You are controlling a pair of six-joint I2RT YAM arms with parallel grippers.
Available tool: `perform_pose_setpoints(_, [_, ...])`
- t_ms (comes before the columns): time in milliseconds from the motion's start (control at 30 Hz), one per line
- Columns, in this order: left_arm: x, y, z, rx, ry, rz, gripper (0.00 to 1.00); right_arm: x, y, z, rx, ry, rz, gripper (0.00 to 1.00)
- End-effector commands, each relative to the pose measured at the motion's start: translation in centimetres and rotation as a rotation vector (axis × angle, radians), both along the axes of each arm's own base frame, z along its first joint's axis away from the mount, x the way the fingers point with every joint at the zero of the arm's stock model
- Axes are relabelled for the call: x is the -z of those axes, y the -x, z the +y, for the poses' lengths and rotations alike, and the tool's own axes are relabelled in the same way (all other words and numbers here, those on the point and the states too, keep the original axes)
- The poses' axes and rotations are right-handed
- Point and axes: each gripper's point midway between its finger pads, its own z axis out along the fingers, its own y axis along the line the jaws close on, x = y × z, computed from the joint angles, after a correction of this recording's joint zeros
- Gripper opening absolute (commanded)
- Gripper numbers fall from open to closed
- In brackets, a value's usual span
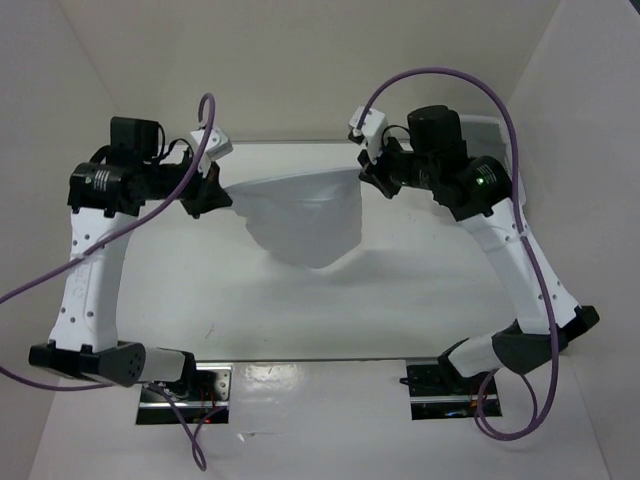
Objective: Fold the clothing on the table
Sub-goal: Flatten the skirt out
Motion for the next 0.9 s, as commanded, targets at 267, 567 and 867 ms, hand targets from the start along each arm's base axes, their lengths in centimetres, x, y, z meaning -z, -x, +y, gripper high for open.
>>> perform_pose_setpoints(267, [1.1,5.9,1.6,-0.002,0.022,-0.083,0.05,-0.8,6.7,-2.0,-0.173,-0.028,0.024,0.0])
perform_pose_setpoints(567, [1.1,4.1,1.4,0.007,0.042,-0.024,0.09,0.3,5.6,-0.8,-0.189,-0.042,0.072,0.0])
perform_pose_setpoints(867, [5.1,-4.1,-1.6,0.089,-0.006,0.146,0.12,4.1,-1.6,1.1,-0.067,-0.009,0.111,0.0])
